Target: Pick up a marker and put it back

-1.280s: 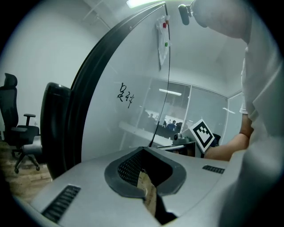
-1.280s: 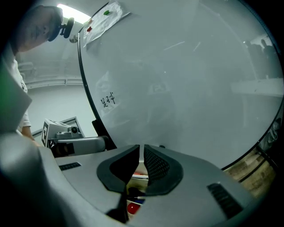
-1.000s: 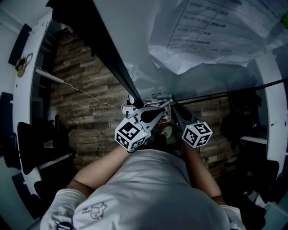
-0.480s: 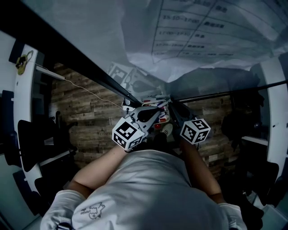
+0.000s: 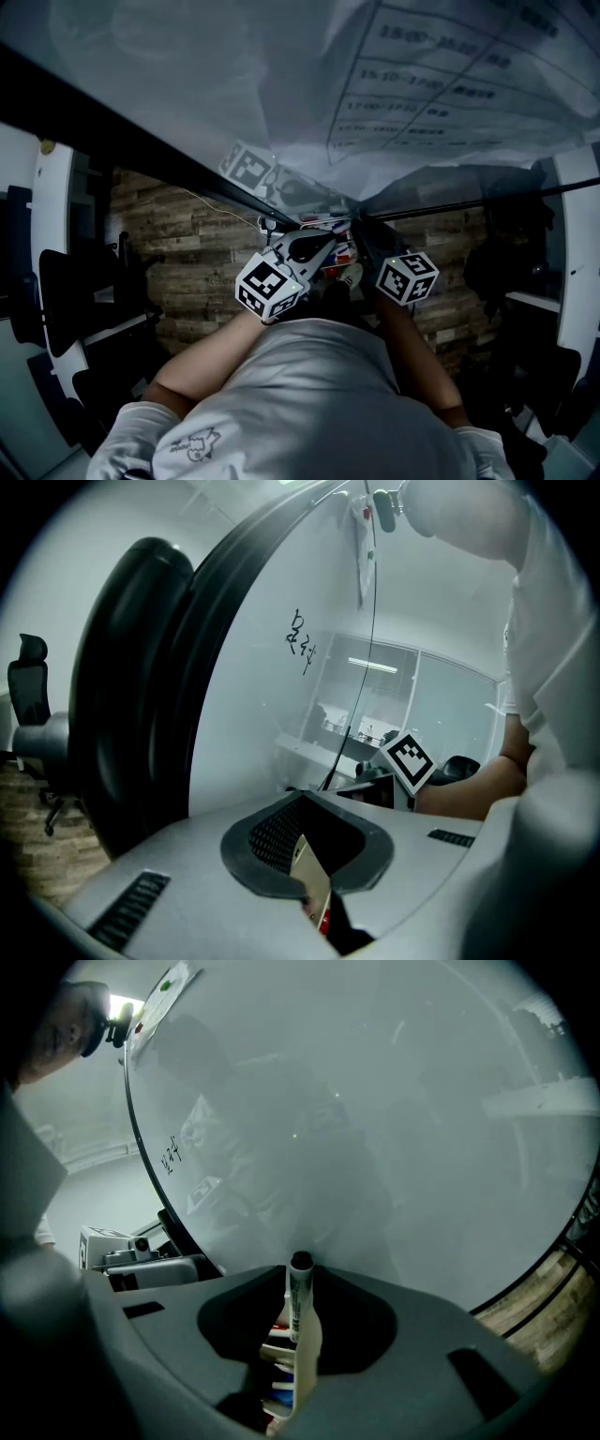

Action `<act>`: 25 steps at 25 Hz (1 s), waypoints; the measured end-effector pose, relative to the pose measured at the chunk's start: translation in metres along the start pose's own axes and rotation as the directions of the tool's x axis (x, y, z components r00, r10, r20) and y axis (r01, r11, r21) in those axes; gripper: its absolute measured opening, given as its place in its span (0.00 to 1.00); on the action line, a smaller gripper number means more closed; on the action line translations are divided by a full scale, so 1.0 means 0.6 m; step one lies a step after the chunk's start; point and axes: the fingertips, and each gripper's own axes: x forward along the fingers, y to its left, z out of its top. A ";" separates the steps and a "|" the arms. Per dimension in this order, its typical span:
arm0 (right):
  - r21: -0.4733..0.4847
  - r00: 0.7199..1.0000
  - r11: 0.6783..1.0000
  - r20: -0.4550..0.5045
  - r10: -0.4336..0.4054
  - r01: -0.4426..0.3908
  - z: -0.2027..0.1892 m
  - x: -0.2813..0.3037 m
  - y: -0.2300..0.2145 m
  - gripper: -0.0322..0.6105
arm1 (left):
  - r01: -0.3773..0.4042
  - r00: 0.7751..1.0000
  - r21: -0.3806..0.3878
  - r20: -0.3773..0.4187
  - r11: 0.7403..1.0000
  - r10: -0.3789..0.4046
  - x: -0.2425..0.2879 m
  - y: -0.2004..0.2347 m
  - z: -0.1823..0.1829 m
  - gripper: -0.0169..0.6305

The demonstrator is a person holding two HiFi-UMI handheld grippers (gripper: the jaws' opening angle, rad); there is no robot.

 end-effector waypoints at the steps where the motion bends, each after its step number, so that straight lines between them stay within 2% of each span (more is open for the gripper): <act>1: 0.001 1.000 1.000 -0.002 -0.002 0.002 -0.001 0.001 0.000 0.17 | -0.001 1.000 -0.002 0.001 1.000 0.001 -0.001 0.001 0.000 0.03; 12: -0.017 1.000 1.000 0.011 -0.024 0.024 0.001 -0.003 -0.004 0.17 | 0.019 1.000 0.002 0.007 1.000 -0.019 -0.004 0.005 0.007 0.03; 25: -0.059 0.998 0.997 0.059 -0.039 0.042 0.013 -0.028 0.027 0.17 | 0.045 0.999 0.018 0.024 0.999 -0.046 -0.035 -0.009 0.014 0.03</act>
